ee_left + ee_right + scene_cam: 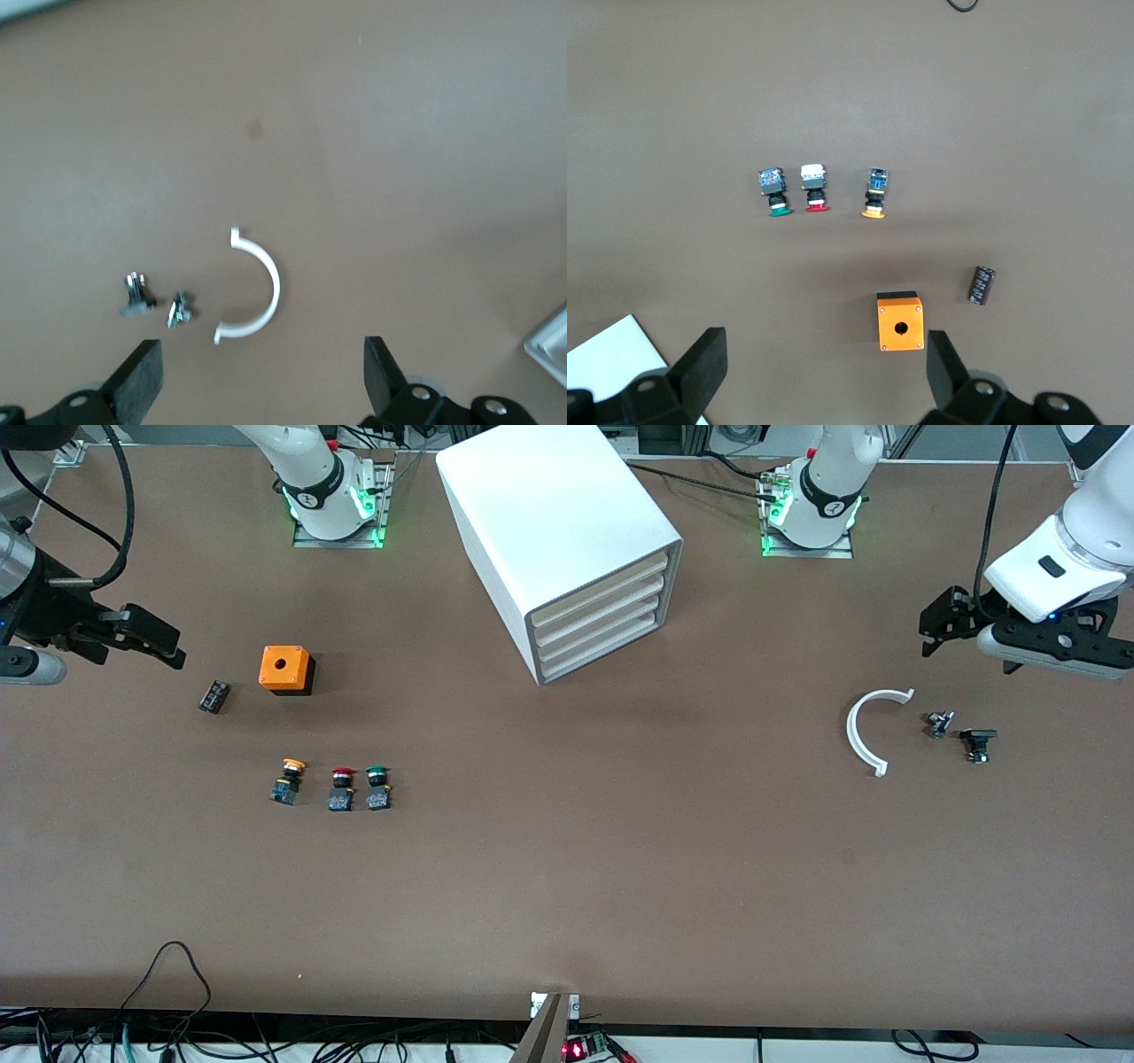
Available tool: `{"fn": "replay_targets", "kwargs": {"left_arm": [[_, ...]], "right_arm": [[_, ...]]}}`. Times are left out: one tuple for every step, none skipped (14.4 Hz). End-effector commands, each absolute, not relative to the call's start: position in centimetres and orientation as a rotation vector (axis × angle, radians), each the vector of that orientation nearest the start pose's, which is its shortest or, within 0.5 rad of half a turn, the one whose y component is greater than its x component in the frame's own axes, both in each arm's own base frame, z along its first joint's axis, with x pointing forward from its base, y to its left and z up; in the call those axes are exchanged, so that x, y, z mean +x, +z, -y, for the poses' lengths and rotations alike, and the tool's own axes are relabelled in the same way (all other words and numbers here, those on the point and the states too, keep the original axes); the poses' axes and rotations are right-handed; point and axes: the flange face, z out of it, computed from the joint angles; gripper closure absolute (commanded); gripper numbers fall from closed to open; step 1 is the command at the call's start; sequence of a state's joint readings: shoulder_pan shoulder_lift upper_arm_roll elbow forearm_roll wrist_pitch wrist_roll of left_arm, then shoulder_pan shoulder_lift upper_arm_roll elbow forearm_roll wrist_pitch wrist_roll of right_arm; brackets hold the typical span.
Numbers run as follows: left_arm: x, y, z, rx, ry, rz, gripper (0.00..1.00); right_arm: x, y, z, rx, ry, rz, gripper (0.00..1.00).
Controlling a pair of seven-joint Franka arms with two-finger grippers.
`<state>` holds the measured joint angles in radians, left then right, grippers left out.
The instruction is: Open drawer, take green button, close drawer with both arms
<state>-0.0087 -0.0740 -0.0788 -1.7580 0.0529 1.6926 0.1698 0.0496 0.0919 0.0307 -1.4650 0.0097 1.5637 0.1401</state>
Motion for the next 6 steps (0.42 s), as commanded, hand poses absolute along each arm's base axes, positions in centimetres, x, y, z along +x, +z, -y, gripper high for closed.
{"fn": "replay_targets", "kwargs": {"left_arm": [[53.2,59.0,4.2,-3.076,0.023,-0.438,0.0],[53.3,59.1,4.2,-3.075,0.016,-0.436,0.0],[53.6,59.1,4.2,-3.068,0.009,-0.423,0.0],[54.1,59.4,4.3,-3.067,-0.003,-0.422,0.0],[54.4,59.4,4.3,-3.066,-0.001,-0.42,0.0],[54.6,59.3,4.3,-3.067,0.001,-0.42,0.0]], "right_arm": [[58.1,62.8,-4.7,-3.137,-0.024,-0.061,0.0],[58.1,62.8,-4.6,-3.137,-0.021,-0.063,0.0],[58.1,62.8,-4.5,-3.137,-0.019,-0.068,0.0],[58.1,62.7,-4.5,-3.139,-0.017,-0.066,0.0],[58.1,62.6,-4.3,-3.14,-0.005,-0.07,0.0],[58.0,62.6,-4.4,-3.142,0.002,-0.066,0.0]]}}
